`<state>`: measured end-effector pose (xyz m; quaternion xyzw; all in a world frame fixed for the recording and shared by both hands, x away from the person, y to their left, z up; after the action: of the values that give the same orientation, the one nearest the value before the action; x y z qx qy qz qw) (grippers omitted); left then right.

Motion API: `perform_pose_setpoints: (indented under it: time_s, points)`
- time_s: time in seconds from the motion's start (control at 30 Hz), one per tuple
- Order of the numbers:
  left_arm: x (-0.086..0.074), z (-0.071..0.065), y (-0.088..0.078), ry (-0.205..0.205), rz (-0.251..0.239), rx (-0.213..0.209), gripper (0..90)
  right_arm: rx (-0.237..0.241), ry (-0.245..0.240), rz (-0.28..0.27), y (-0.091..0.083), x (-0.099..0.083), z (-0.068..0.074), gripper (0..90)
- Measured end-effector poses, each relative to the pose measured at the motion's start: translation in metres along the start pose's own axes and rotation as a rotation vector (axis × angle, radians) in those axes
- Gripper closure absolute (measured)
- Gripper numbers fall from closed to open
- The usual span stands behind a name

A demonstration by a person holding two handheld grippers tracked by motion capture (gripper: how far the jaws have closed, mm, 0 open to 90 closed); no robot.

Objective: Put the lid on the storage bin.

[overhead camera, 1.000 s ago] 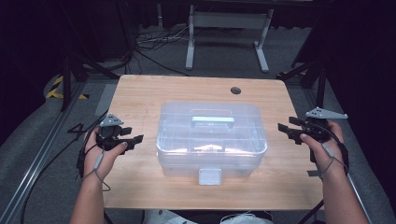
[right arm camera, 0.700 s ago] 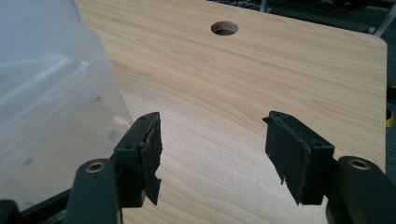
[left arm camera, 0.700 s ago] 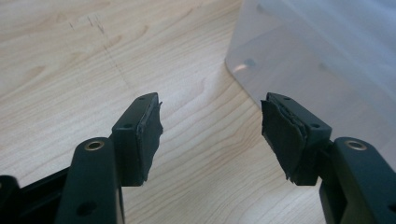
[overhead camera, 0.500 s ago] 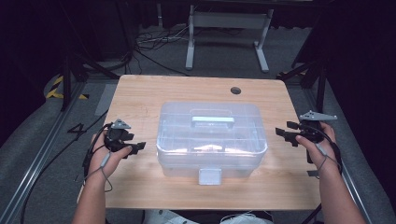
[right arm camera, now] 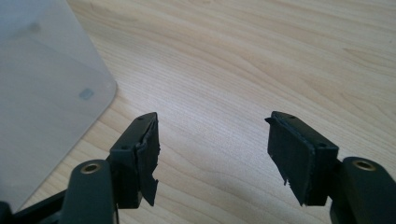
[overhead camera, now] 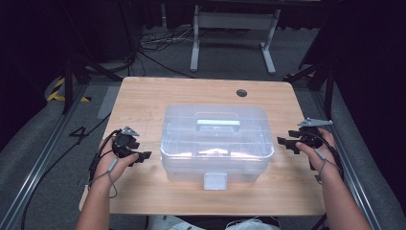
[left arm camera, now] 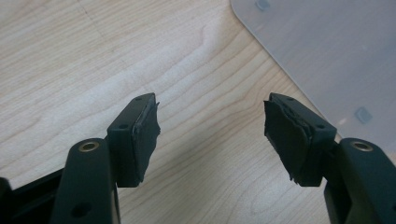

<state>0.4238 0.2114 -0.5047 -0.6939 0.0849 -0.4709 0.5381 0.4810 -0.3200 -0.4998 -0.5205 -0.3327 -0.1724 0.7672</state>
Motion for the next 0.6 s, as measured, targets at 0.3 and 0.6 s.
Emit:
perform_pose_setpoints:
  time_s: [0.3,0.6]
  points:
    - [-0.009,-0.003,0.011,0.011,0.057,-0.031,35.3,-0.013,-0.028,0.045,0.014,-0.010,0.002,33.7]
    - [-0.015,-0.007,0.018,0.024,0.096,-0.056,33.8,-0.028,-0.054,0.087,0.026,-0.021,0.003,33.0]
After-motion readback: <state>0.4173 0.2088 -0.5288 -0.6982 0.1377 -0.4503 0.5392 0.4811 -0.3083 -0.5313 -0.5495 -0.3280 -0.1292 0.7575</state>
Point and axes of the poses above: each handheld gripper's, and its own axes: y roughly forward along the jaws, x roughly out of its top, z roughly to its left, the point moved 8 cm from there along y, roughly forward along the jaws, and after that the axes turned 14 degrees about y, right-handed, at the moved point
